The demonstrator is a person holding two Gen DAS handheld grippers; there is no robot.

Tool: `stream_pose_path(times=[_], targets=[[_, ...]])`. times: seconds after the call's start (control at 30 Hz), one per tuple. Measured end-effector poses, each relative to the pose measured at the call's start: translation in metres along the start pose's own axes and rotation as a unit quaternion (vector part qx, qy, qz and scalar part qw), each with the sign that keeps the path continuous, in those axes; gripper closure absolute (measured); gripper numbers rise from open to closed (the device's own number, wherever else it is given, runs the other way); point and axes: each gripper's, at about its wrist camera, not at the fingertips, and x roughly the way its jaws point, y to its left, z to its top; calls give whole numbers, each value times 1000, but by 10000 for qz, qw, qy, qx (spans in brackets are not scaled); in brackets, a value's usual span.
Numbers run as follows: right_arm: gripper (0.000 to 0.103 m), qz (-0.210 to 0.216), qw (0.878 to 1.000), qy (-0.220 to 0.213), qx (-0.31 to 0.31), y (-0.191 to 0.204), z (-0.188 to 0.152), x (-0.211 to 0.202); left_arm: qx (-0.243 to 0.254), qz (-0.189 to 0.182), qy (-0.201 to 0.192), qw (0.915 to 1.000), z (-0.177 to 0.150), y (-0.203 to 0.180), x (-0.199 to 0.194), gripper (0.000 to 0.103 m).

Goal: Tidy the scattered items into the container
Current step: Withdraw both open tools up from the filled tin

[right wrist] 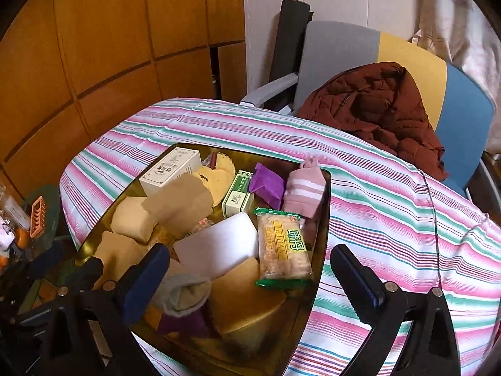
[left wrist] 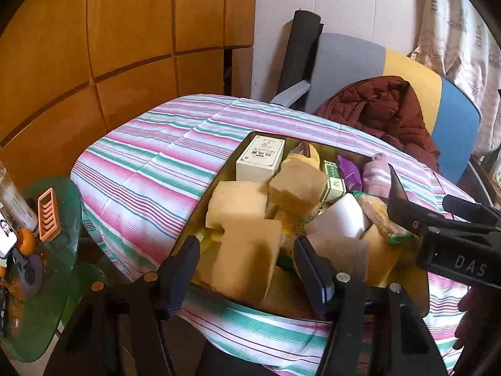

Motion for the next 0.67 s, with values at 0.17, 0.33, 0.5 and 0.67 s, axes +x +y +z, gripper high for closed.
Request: stream_pose_path(times=[0.17,0.33,0.5,0.67], targets=[[0,-53,10000,40,-22,4,-1,2,-162,-191,162,9996,-2,3,2,40],[0,-93,9999,49,23,5,-1,3,-210,-125,161,9996,-3,4,2,40],[0,-80,9999,72,71,4,-2,5,-286,-37,151,9995,-5,7,3,45],[0,-81,9998,112,129,1,-3,7,-118,95,5,9999,-7,2,1,45]])
